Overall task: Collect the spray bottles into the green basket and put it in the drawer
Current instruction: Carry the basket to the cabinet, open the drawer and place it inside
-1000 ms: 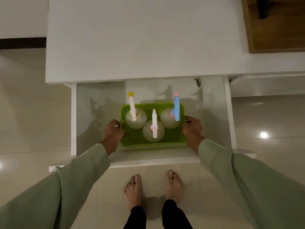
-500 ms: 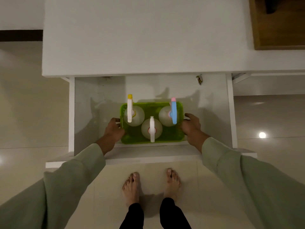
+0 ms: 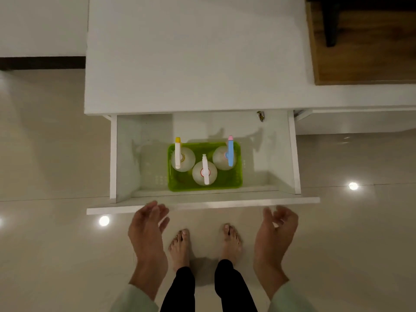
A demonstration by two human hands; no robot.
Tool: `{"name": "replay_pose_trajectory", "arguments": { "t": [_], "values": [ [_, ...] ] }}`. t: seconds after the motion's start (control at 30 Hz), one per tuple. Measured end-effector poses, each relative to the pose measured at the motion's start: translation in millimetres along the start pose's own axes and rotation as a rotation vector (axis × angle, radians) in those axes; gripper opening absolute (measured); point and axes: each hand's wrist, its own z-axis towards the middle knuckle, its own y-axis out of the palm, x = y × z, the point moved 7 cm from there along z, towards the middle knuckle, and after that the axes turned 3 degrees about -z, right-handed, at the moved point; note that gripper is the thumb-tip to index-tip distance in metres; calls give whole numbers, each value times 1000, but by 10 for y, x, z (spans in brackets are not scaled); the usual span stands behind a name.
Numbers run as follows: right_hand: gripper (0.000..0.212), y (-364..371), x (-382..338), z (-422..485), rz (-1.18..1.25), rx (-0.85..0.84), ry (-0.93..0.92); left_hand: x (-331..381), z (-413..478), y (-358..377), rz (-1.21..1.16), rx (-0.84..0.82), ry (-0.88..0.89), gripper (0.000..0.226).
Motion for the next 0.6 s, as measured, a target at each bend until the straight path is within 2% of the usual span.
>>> {"name": "replay_pose_trajectory", "arguments": {
  "t": [0.1, 0.17, 0.3, 0.4, 0.6],
  "values": [
    [27, 207, 434, -153, 334, -156, 567, -313, -79, -48, -143, 90, -250, 34],
    [36, 376, 482, -219, 462, -299, 734, -412, -114, 65, -204, 14, -355, 44],
    [50, 606, 342, -60, 674, -390, 732, -350, -35, 305, -247, -139, -390, 43],
    [48, 715, 236, 21, 718, -386, 758, -290, 55, 384, -303, -117, -406, 35],
    [46, 844, 102, 99, 687, -420, 761, -176, 115, 507, -355, -80, -416, 54]
  ]
}}
